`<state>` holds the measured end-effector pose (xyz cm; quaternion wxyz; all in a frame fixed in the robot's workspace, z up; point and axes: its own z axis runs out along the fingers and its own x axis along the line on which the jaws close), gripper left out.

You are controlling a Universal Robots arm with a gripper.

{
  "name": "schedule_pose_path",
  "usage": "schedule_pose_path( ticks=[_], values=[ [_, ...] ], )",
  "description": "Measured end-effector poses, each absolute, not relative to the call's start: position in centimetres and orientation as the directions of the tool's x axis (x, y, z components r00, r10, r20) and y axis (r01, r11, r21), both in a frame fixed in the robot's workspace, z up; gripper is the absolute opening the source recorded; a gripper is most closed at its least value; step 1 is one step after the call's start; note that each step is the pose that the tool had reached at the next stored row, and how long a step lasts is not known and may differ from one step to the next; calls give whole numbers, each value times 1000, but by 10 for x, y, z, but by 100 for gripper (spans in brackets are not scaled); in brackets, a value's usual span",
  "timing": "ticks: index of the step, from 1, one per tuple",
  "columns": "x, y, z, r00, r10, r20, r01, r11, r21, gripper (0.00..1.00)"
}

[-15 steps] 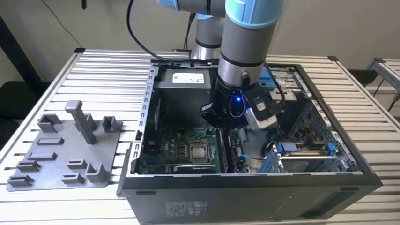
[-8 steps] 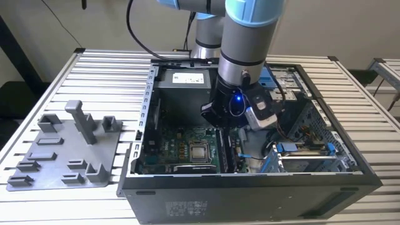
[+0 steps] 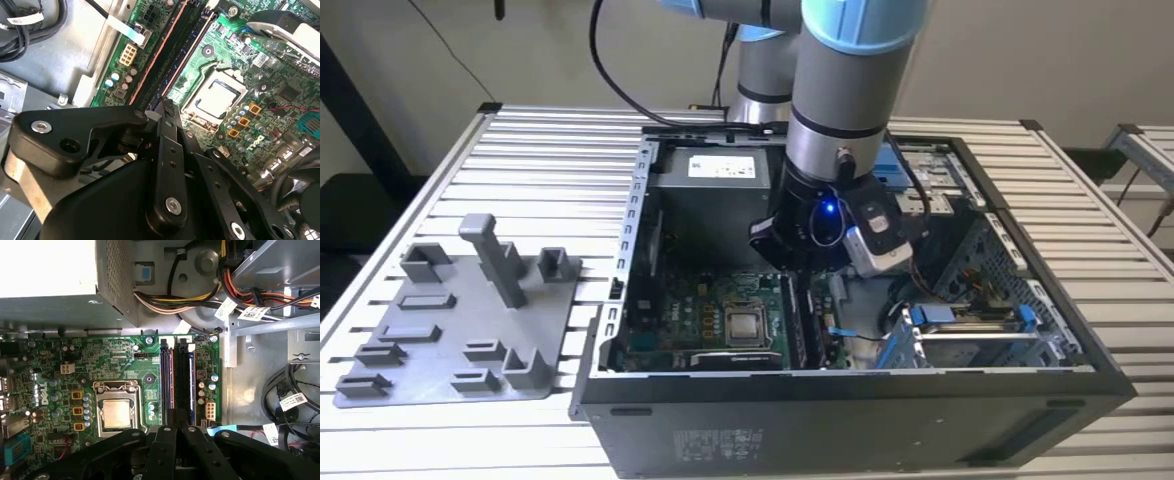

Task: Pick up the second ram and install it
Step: 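Press down the second ram until it locks into place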

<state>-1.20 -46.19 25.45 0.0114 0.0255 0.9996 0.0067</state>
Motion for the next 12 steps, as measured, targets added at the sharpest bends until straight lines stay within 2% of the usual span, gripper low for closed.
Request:
schedule_pose_path(
  ticks=[12],
  values=[
    [-12,-462,255,-995,-101,-24,-101,995,14,11]
  ],
)
